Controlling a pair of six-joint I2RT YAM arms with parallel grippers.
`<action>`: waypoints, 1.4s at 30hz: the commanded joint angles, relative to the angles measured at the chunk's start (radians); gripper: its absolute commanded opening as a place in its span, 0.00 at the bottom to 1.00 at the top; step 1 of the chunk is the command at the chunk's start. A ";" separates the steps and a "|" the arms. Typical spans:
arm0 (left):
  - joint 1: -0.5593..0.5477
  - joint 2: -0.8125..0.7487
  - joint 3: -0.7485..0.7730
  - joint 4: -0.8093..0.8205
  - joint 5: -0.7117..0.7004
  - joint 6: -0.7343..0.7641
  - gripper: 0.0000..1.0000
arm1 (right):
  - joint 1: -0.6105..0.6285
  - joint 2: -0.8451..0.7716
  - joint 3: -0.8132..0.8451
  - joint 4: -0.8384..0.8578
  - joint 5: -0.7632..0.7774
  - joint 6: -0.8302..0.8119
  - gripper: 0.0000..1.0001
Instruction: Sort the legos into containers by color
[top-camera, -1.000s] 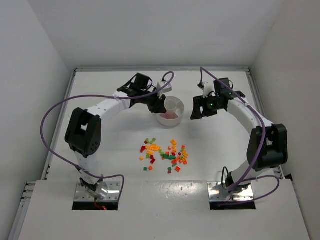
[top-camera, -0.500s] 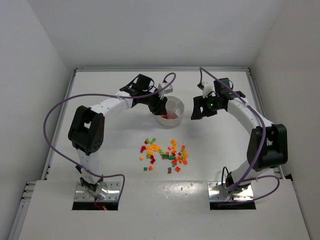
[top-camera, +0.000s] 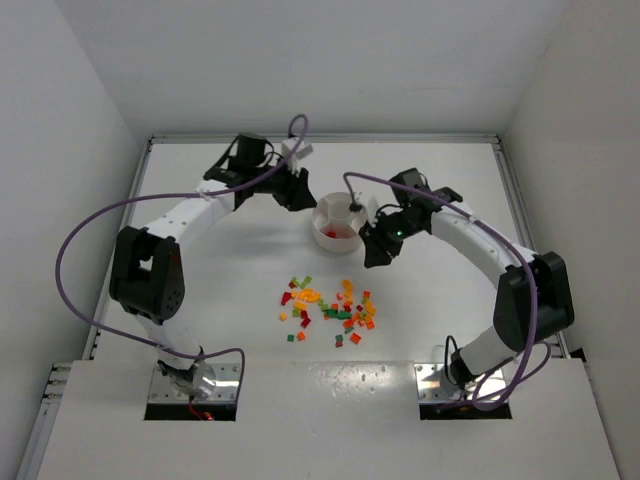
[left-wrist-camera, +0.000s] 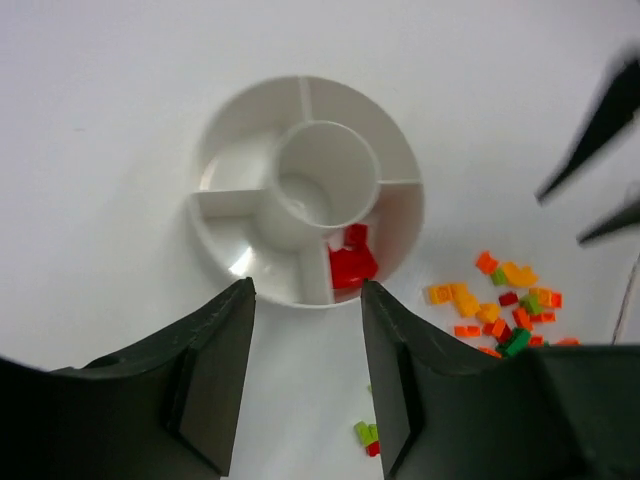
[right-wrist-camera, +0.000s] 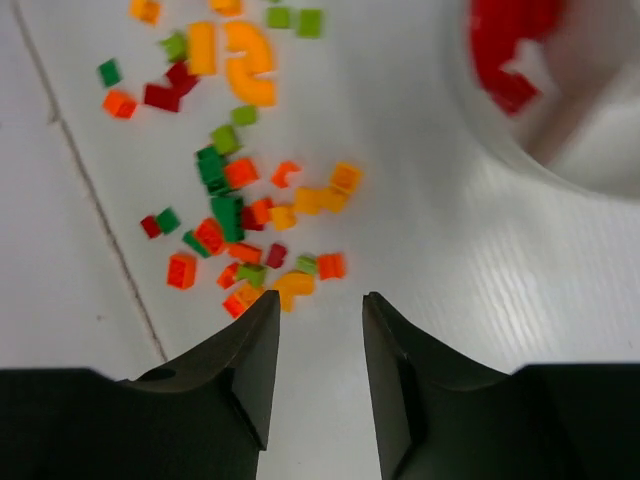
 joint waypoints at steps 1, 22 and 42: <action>0.090 -0.081 -0.001 0.072 0.000 -0.197 0.54 | 0.110 -0.043 0.042 -0.094 -0.058 -0.263 0.39; 0.215 -0.457 -0.364 -0.029 -0.598 -0.342 0.73 | 0.532 0.194 0.094 0.223 0.221 0.086 0.50; 0.286 -0.605 -0.471 -0.041 -0.691 -0.322 1.00 | 0.646 0.278 0.084 0.265 0.417 0.507 0.57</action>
